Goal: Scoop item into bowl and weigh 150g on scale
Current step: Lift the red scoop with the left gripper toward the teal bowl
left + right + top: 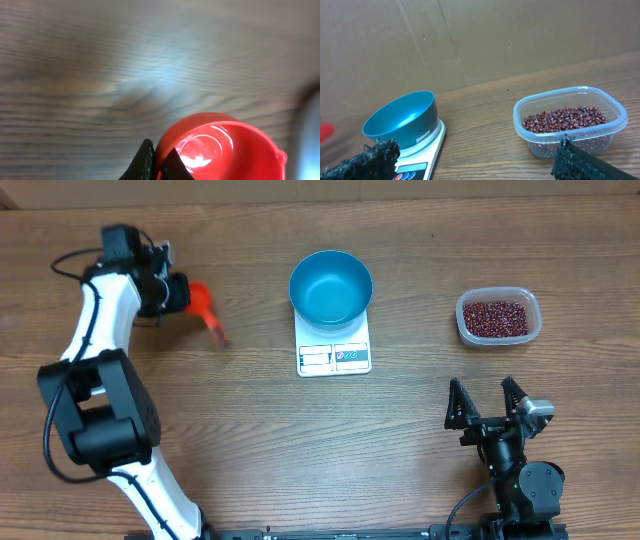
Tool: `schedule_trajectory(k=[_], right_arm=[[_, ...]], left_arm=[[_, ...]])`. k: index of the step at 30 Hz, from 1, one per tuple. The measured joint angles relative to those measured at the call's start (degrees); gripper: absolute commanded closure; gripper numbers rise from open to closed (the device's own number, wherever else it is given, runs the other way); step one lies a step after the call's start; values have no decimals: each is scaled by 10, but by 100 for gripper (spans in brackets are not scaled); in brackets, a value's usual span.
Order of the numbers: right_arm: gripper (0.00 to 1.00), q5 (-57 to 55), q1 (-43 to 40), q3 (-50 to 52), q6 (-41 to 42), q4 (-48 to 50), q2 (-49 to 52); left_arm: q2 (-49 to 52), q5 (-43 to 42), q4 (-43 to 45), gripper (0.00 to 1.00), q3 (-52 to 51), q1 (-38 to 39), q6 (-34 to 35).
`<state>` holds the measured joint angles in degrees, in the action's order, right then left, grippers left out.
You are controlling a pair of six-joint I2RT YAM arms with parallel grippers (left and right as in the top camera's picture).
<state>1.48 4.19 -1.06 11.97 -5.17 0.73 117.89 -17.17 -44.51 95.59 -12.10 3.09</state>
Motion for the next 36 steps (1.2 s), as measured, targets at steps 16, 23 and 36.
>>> schedule_trajectory(k=[16,23,36], right_arm=[[0,0,0,0,0,0,0],[0,0,0,0,0,8,0],[0,142,0,0,146,15,0]], left_arm=[[-182,-185,-198,96,43,94,197],[-181,-89,-207,96,35,197,279],[-181,111,-188,96,31,289,421]])
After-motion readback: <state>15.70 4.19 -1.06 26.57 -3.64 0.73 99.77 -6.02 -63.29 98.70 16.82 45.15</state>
